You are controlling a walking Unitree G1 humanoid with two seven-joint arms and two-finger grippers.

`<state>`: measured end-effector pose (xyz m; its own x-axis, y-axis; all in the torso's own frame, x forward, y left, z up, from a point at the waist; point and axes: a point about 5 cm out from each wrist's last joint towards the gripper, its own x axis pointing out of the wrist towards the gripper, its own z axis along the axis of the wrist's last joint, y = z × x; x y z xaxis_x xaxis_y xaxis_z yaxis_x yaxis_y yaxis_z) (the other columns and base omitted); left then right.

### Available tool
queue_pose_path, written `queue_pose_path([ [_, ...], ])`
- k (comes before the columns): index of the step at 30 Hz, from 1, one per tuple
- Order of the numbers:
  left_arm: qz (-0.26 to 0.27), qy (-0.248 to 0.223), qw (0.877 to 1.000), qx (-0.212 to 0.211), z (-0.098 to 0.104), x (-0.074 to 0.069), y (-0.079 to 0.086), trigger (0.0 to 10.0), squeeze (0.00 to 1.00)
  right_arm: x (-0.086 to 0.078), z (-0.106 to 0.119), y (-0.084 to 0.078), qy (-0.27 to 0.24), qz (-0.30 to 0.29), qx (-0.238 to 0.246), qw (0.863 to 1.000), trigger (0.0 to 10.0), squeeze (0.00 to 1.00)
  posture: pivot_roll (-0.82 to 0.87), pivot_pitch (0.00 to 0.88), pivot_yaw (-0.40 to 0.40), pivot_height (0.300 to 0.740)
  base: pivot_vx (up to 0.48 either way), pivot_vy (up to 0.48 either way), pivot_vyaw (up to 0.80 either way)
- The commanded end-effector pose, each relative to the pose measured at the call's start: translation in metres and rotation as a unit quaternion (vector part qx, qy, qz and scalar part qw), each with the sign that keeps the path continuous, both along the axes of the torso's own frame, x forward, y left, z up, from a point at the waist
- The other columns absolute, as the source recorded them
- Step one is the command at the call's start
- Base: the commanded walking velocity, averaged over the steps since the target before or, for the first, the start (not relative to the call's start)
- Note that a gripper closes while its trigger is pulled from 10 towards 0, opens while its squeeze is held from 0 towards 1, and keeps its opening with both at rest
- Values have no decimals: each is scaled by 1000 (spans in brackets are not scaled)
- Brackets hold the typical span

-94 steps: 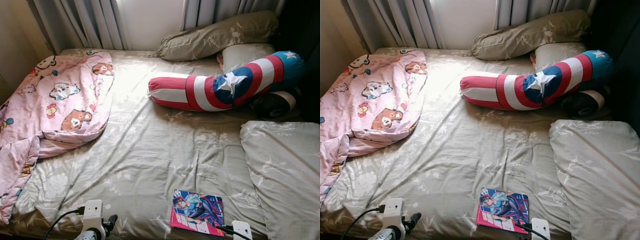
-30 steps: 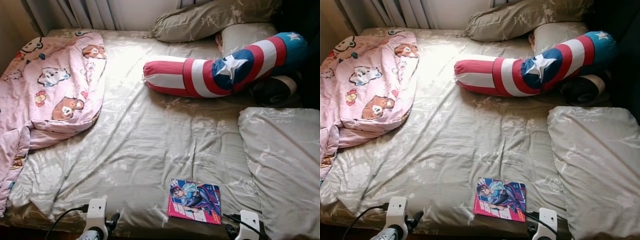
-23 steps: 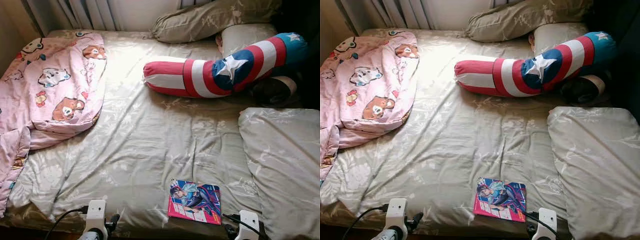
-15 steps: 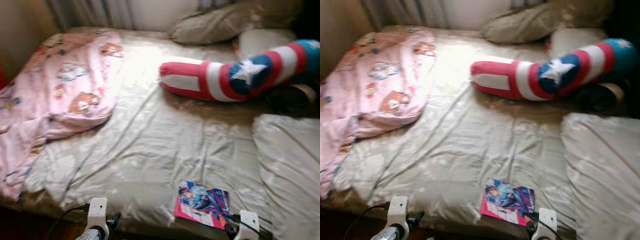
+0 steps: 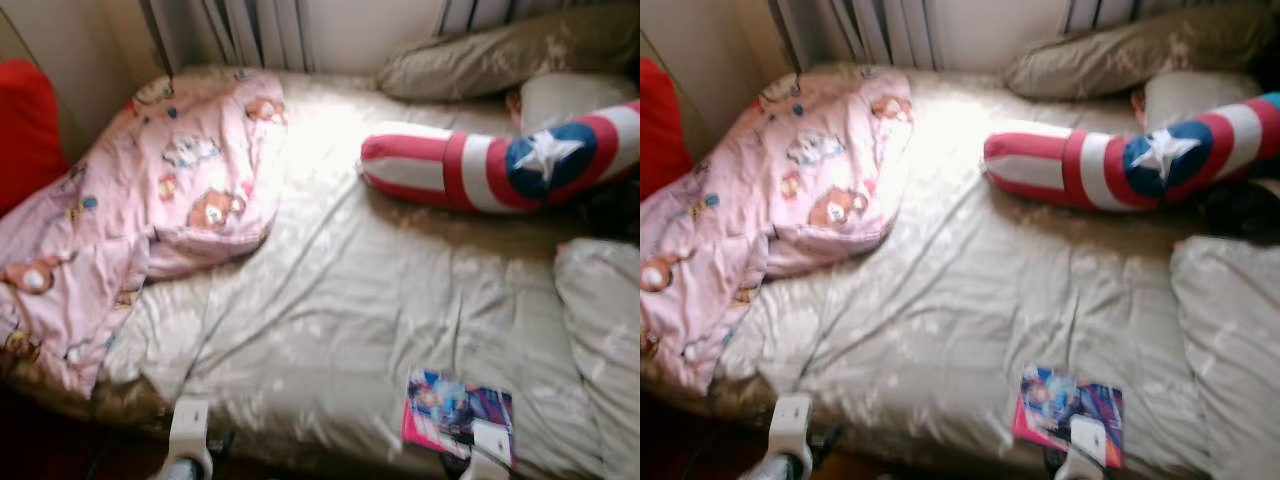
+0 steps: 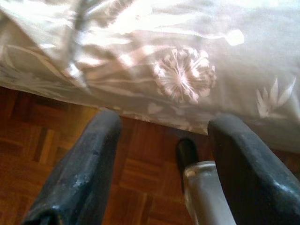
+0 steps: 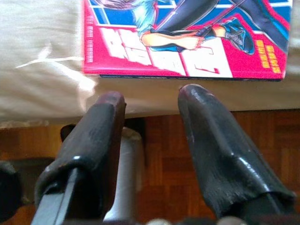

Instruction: Clean up the room

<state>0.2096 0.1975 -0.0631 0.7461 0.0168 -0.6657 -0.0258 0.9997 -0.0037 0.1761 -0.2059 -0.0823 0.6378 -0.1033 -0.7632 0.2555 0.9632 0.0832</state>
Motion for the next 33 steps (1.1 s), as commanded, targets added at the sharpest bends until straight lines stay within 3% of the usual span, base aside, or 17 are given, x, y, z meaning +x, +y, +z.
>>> queue_pose_path([
  [1,5,21,1000,7,-5,-9,7,10000,0,-7,-4,4,11,-4,8,1000,10000,0,-9,149,1,740,0,480,0],
  [33,20,24,999,-4,-6,-10,7,10000,0,-10,-5,1,21,11,8,1000,10000,0,8,176,-7,740,0,480,0],
])
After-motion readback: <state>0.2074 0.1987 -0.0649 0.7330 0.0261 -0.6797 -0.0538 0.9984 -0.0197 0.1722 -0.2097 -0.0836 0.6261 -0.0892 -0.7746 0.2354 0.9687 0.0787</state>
